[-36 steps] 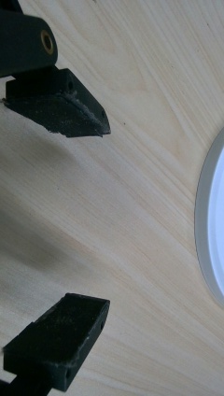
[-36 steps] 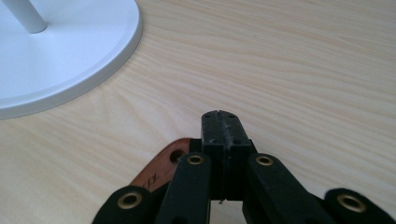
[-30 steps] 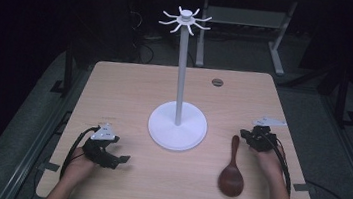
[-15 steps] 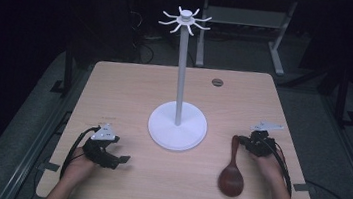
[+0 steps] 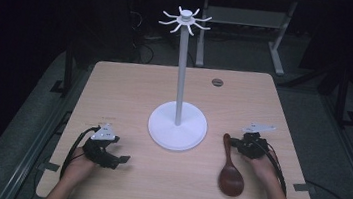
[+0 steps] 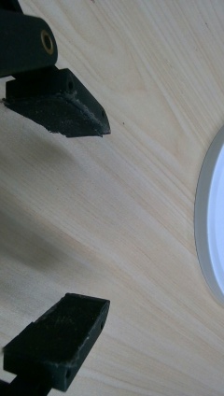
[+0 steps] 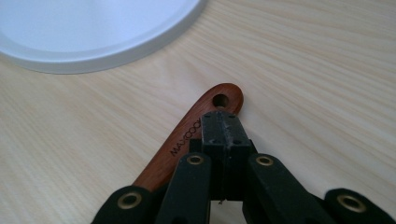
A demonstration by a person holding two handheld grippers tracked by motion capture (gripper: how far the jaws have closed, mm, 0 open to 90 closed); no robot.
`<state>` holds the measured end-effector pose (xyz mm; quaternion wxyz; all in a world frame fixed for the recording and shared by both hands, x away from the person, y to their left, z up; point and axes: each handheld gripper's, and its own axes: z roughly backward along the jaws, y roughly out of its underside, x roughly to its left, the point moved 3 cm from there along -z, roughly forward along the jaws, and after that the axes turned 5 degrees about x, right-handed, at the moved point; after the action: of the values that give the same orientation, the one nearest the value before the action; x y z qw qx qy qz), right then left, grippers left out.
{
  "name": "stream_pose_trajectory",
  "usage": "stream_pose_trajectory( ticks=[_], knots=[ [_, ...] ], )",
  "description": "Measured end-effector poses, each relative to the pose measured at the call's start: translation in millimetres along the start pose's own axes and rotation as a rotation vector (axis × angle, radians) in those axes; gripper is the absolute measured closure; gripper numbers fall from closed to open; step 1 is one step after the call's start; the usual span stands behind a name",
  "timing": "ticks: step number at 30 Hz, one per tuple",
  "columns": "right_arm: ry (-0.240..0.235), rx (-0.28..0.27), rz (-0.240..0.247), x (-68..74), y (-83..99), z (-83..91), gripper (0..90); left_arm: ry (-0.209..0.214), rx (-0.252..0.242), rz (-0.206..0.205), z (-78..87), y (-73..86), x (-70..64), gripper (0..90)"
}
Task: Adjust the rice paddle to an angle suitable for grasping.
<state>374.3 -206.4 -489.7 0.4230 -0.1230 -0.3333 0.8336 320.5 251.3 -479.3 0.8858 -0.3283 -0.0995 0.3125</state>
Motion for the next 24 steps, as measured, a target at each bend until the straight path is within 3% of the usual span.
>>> stream_pose_trajectory(
  ticks=[19,24],
  knots=[
    [-0.099,0.011,0.11,39.5,-9.8,-7.1,89.6,-0.003,0.0,-0.004,0.3,0.3,0.6,13.3],
    [-0.106,0.011,0.13,45.7,-11.1,-7.8,89.6,-0.003,0.0,-0.004,0.4,0.4,0.8,13.3]
  ],
)
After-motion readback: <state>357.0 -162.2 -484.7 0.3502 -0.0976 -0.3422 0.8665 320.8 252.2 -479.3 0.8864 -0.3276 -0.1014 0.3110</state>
